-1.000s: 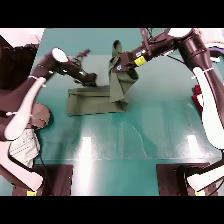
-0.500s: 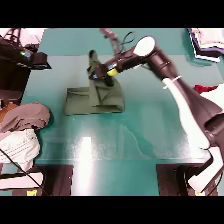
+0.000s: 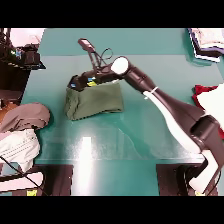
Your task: Fold the shirts.
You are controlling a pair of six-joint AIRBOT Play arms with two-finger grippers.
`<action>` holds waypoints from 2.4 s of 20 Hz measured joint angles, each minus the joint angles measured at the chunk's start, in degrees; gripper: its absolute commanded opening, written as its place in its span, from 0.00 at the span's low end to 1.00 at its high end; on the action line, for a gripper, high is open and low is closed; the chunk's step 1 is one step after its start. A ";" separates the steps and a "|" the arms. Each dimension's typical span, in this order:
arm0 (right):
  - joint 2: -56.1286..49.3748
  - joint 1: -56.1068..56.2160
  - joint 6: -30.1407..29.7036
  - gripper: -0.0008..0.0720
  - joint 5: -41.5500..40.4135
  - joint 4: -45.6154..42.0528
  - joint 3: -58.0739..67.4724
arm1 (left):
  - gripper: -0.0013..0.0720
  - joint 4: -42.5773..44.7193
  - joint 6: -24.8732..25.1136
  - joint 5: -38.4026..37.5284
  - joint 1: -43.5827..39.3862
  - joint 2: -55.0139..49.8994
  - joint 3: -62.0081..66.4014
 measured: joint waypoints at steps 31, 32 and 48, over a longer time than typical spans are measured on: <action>-4.00 -15.89 2.08 0.03 5.20 9.42 -18.18 | 0.05 -0.17 0.92 -2.73 0.00 -0.04 0.00; -1.60 -17.31 1.88 0.03 5.18 8.09 -19.87 | 0.05 -0.17 0.94 -2.84 -0.07 -0.04 0.00; 31.54 -67.43 1.33 0.03 14.36 -8.13 -33.24 | 0.05 -0.79 -0.85 6.27 -16.41 -0.22 -5.53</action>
